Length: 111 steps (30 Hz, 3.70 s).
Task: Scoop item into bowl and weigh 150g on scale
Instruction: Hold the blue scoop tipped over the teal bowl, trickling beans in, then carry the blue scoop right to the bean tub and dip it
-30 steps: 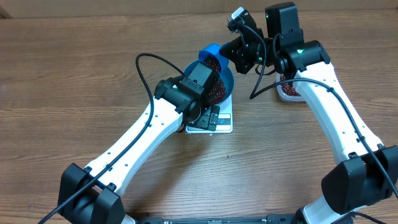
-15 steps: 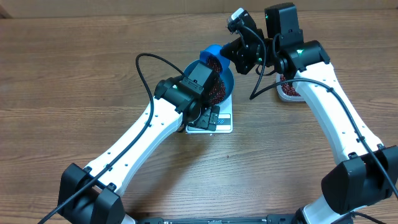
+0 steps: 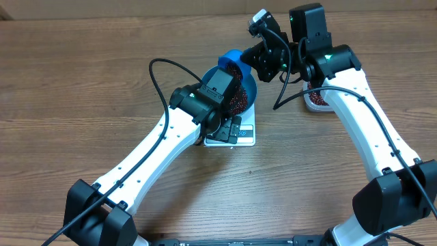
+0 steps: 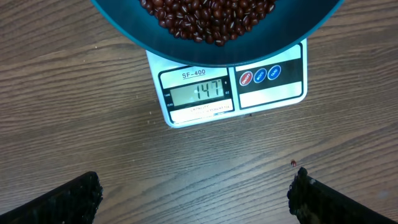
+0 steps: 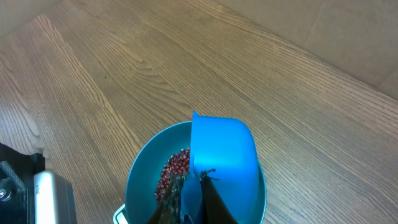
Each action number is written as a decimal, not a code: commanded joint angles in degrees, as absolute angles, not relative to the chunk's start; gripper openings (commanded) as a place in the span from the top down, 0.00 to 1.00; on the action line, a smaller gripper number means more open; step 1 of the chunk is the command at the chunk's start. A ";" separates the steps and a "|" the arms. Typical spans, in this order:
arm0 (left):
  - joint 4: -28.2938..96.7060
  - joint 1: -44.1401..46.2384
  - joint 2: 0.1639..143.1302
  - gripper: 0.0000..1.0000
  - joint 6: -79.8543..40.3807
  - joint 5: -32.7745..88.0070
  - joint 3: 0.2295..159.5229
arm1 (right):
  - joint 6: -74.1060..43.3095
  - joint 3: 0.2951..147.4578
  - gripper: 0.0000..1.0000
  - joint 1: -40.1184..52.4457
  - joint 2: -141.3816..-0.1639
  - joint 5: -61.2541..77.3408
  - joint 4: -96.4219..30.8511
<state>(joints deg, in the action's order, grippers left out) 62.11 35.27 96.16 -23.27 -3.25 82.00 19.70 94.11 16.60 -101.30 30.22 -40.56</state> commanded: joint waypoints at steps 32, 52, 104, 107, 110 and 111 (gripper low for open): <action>62.06 35.64 96.27 0.00 -23.59 -3.03 81.69 | 20.32 96.07 0.96 17.93 -99.22 29.41 -39.94; 62.06 35.64 96.27 0.00 -23.59 -3.03 81.69 | 17.52 96.14 0.96 15.18 -99.11 33.17 -34.22; 62.06 35.64 96.27 0.01 -23.59 -3.03 81.69 | -8.54 96.07 0.96 -16.58 -99.11 51.94 -41.78; 62.06 35.64 96.27 0.01 -23.59 -3.03 81.69 | -5.13 96.07 0.96 -20.75 -99.11 47.90 -47.03; 62.06 35.64 96.27 0.00 -23.59 -3.03 81.69 | -1.02 96.09 0.96 -22.87 -99.11 37.04 -53.12; 62.06 35.64 96.27 0.01 -23.59 -3.03 81.69 | -0.45 96.09 0.96 -22.92 -99.09 35.24 -54.08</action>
